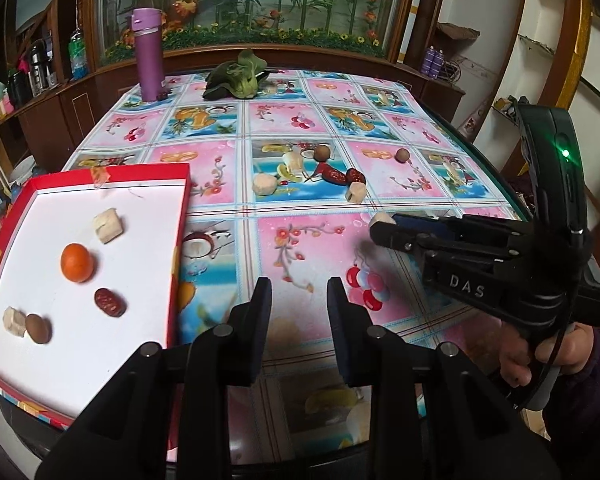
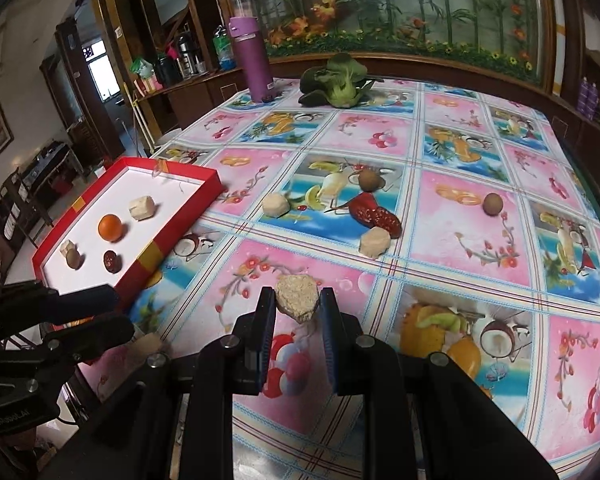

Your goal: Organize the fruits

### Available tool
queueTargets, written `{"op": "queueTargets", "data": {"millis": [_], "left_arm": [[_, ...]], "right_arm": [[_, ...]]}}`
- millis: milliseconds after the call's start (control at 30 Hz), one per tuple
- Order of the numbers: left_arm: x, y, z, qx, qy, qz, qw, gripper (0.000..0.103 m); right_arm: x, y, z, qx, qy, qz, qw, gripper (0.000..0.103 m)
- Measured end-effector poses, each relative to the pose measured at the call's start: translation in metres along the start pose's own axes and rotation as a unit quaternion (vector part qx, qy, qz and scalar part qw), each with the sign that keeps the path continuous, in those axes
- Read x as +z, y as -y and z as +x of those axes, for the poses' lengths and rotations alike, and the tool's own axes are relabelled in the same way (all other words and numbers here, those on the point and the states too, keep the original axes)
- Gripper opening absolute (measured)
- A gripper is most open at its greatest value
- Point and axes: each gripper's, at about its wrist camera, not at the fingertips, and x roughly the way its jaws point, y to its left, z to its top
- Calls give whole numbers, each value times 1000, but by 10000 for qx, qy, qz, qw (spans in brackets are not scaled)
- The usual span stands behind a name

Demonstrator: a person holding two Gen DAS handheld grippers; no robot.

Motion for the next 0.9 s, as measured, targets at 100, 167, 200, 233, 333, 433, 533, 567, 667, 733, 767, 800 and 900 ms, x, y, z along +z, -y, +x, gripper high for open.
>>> {"op": "queueTargets", "data": {"millis": [100,167,200,233,333,433,533,567,667,733,767,800,900], "left_arm": [[-4,-6,-2,-12,-27,-22,10000,30],[-6,-7,-2,-13,-63,1,10000,30],[-8,-8,-2,-18,-104,2,9999,30],[-10,-9,-2,-24,-125,-9,9999,30],[-14,-11,-1,-35,-204,36,9998,30],[-16,-15,0,2,-284,0,9996,30],[-17,-18,-4,-24,-288,80,9996,31],[-19,-18,-5,-56,-316,162,9994,31],[-24,-17,-9,-120,-385,334,9986,39],[-29,-18,-13,-105,-395,381,9984,52],[-31,-19,-15,-104,-385,378,9985,52],[-32,-21,-17,-102,-370,377,9986,52],[-33,-23,-18,-87,-366,378,9986,52]], "right_arm": [[0,5,0,-170,10,14,9999,21],[-3,11,2,-178,-30,101,9998,21],[-4,14,3,-178,-54,143,9997,21],[-5,17,6,-169,-107,176,9996,21],[-11,22,11,-231,-210,208,9993,21],[-15,30,15,-277,-280,259,9989,21],[-19,39,21,-242,-439,412,9979,21],[-19,41,19,-179,-398,458,9980,21],[-19,42,20,-127,-426,449,9980,21],[-19,42,20,-66,-433,447,9980,21],[-19,42,20,-56,-435,443,9981,21],[-19,42,20,-50,-437,440,9981,21],[-20,41,20,-31,-437,445,9980,21]]}}
